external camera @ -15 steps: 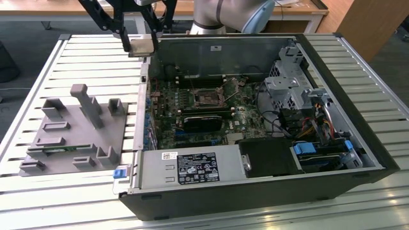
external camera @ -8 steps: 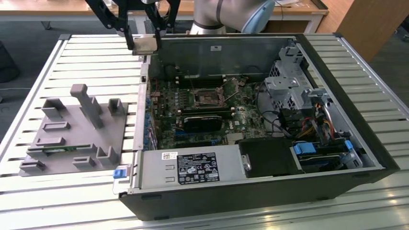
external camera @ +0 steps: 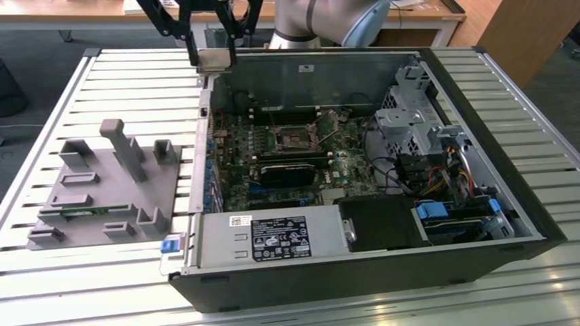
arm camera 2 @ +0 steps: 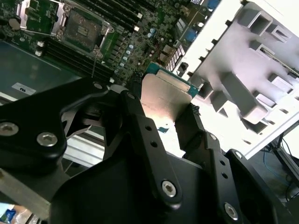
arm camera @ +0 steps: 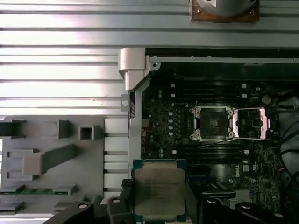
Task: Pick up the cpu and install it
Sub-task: 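Pick up the cpu and move it towards the insertion slot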
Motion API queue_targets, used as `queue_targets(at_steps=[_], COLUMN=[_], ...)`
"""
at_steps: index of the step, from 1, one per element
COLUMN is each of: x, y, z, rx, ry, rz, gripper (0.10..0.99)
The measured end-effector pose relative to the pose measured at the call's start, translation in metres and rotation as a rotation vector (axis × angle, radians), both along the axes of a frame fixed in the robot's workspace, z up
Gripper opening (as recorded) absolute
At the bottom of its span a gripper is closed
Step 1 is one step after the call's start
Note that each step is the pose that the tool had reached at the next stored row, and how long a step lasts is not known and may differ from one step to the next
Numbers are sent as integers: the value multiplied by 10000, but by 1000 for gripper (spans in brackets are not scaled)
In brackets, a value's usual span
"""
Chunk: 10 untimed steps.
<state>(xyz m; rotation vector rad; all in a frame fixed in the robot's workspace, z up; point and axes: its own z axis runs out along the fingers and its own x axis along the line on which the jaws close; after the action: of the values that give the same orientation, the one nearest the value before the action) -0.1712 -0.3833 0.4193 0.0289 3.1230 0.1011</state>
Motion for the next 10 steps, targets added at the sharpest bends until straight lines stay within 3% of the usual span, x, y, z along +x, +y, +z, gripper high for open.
queue_targets(at_steps=[10], x=[171], y=[1], z=[-5], rx=[0], ry=[0], rz=[-4], gripper=[533])
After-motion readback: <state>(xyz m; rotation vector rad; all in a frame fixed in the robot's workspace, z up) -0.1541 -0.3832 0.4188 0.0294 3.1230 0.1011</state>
